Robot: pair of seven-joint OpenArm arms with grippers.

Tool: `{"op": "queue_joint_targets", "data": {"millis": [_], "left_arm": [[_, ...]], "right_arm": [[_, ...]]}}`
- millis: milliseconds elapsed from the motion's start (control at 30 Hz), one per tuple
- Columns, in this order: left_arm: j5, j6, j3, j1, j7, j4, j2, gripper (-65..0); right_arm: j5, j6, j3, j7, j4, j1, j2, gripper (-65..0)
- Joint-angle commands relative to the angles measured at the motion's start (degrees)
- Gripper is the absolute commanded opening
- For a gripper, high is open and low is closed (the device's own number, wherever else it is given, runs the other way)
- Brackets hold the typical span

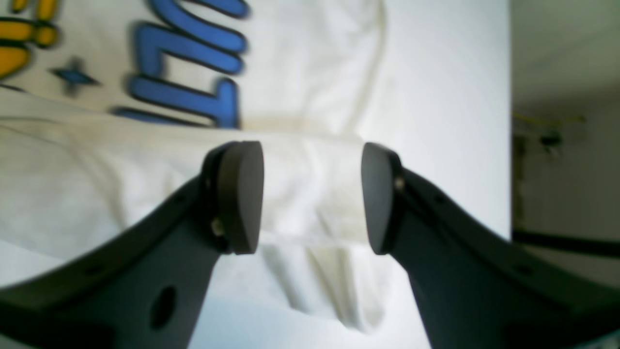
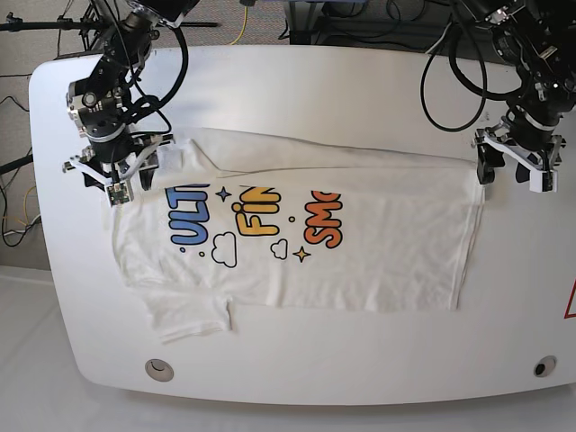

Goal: Fold the T-shirt properly

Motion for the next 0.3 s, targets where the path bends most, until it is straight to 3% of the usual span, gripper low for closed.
{"op": "queue_joint_targets", "data": {"millis": [0, 267], "left_arm": [[-1.1, 0.0, -0.1, -0.9, -1.8, 1.1, -0.6, -22.4], [-1.1, 0.0, 0.0, -1.2, -1.8, 1.1, -1.0, -22.4]], "right_arm": [[-0.3, -0.6, 0.4, 0.7, 1.2, 1.0, 0.7, -34.3], [-0.3, -0.6, 0.4, 0.7, 1.0, 1.6, 0.7, -34.3]]}}
